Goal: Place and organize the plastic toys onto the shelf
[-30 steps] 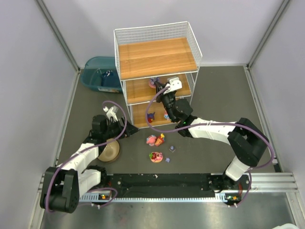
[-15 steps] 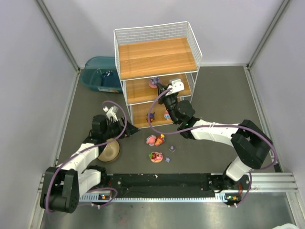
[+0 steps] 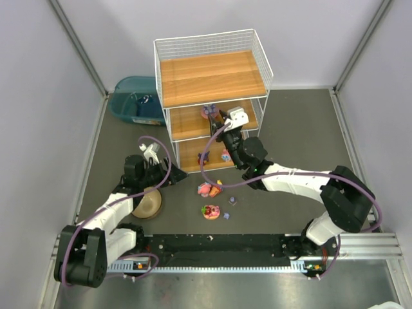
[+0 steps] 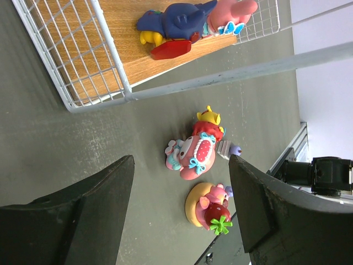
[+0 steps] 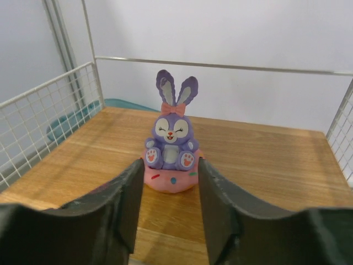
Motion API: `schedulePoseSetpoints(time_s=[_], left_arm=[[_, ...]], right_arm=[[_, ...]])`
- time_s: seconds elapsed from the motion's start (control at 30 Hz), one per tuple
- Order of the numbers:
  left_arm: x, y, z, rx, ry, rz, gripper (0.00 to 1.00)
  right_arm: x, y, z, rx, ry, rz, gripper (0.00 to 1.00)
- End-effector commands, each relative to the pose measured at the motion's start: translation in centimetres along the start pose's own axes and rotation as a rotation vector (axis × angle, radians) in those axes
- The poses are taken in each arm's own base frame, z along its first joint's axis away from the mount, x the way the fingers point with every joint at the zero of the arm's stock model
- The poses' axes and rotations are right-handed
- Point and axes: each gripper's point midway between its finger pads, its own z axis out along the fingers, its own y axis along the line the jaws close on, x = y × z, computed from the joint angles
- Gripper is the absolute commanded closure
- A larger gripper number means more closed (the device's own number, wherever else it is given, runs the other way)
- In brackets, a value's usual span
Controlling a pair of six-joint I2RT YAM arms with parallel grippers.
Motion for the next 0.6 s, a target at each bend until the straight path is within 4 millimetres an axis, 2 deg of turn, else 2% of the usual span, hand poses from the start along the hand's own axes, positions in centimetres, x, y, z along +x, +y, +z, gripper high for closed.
schedulePoseSetpoints(time_s=[0.0,0.07,0.17,0.3,0.57], left_arm=[[-1.6,-1.6,-0.1,0.055,-0.042,0.058,0.25],[-1.7,-1.6,-0.1,0.057,-0.042,0.059,0.25],[-1.6,-1.7,-0.1,0.059,-0.039,0.060,0.25],[-1.7,-1.6,-0.1,0.055,-0.042,0.059,0.25],[-1.7,-1.5,0.0,0.053,-0.041,0.059,0.25]], right_arm=[[-2.8,0.8,0.0,-0.035,-0.048,-0.053,0.43],[-2.8,0.7,0.3,-0.027,-0.041,-0.063,0.28],[-2.4,0.9,0.5,-0.022,-0.033,-0.085,0.19],[-2.4,0.4,1.2,0.027,-0.022,-0.115,0.14],[-1.5,0.9,3.0,0.042,0.025,-0.167,0.10]])
